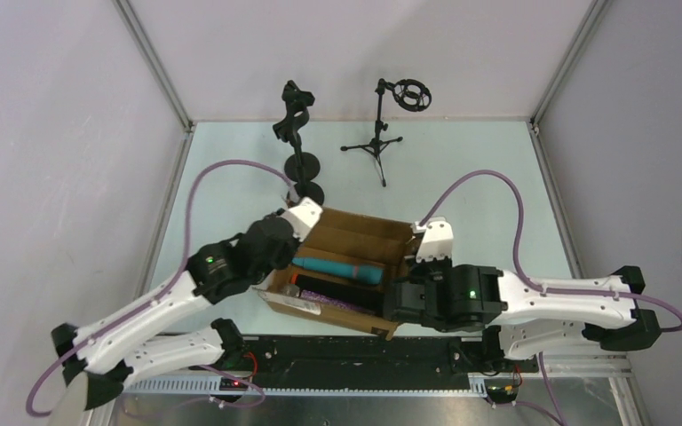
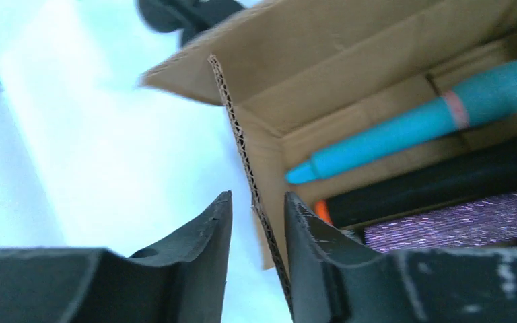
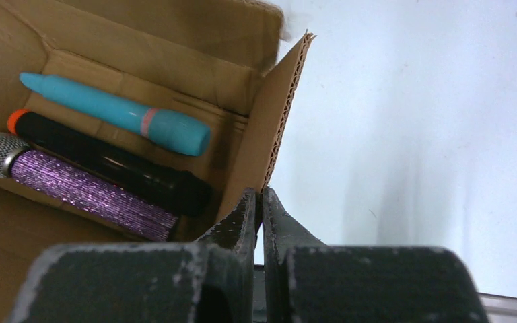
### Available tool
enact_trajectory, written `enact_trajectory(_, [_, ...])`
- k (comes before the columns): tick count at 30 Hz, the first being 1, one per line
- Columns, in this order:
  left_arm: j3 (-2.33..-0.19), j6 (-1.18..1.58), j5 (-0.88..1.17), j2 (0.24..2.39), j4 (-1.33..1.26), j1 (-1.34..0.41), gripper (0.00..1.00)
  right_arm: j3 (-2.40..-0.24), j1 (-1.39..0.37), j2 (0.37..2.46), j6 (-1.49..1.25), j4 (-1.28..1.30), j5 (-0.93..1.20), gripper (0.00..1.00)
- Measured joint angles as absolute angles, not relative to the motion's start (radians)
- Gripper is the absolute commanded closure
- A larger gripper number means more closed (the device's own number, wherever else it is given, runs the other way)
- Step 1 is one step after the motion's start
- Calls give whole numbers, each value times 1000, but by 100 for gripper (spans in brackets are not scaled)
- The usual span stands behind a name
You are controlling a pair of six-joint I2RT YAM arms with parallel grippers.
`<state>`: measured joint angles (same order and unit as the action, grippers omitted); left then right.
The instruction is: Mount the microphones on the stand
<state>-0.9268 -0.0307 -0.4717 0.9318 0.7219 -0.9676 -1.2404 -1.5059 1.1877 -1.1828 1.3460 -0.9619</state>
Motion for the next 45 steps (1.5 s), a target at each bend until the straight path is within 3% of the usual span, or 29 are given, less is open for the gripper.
enact_trajectory(4, [-926,-61,-509,820,733,-922,83,-1172,-1516,1118,-1221,1373,-970,100])
enact_trajectory(8, [-907,-62,-494,764,735,-889,91,-1103,-1487,1061,-1238,1380,-947,98])
enact_trajectory(9, [-904,-62,-489,760,733,-876,93,-1084,-1476,1046,-1239,1379,-933,94])
enact_trajectory(12, [-902,-62,-467,760,724,-846,100,-1031,-1439,1005,-1239,1369,-888,63])
enact_trajectory(14, [-905,-63,-448,771,717,-831,100,-1008,-1413,984,-1221,1355,-850,49])
enact_trajectory(16, [-918,-65,-417,787,718,-824,100,-1007,-1390,974,-1178,1306,-815,41])
enact_trajectory(18, [-941,-73,-384,804,728,-822,100,-1021,-1368,969,-1121,1256,-788,38])
enact_trajectory(29, [-968,-107,-287,827,744,-818,99,-1373,-1281,1068,-649,907,-685,42])
enact_trajectory(31, [-947,-107,-297,823,712,-818,89,-1412,-1280,1130,-590,834,-657,43])
enact_trajectory(33, [-929,-115,-318,820,685,-818,73,-1419,-1280,1192,-540,768,-614,43])
enact_trajectory(36, [-904,-131,-360,822,682,-818,42,-1391,-1280,1295,-484,699,-536,46])
enact_trajectory(40, [-870,-141,-422,852,709,-818,32,-1324,-1280,1374,-455,656,-458,50])
enact_trajectory(43, [-864,-145,-457,851,699,-819,35,-1268,-1282,1380,-451,633,-421,52])
enact_trajectory(44, [-862,-149,-467,848,699,-818,39,-1248,-1283,1377,-451,625,-410,52])
enact_trajectory(45, [-859,-153,-475,843,697,-818,51,-1230,-1285,1374,-451,614,-402,51])
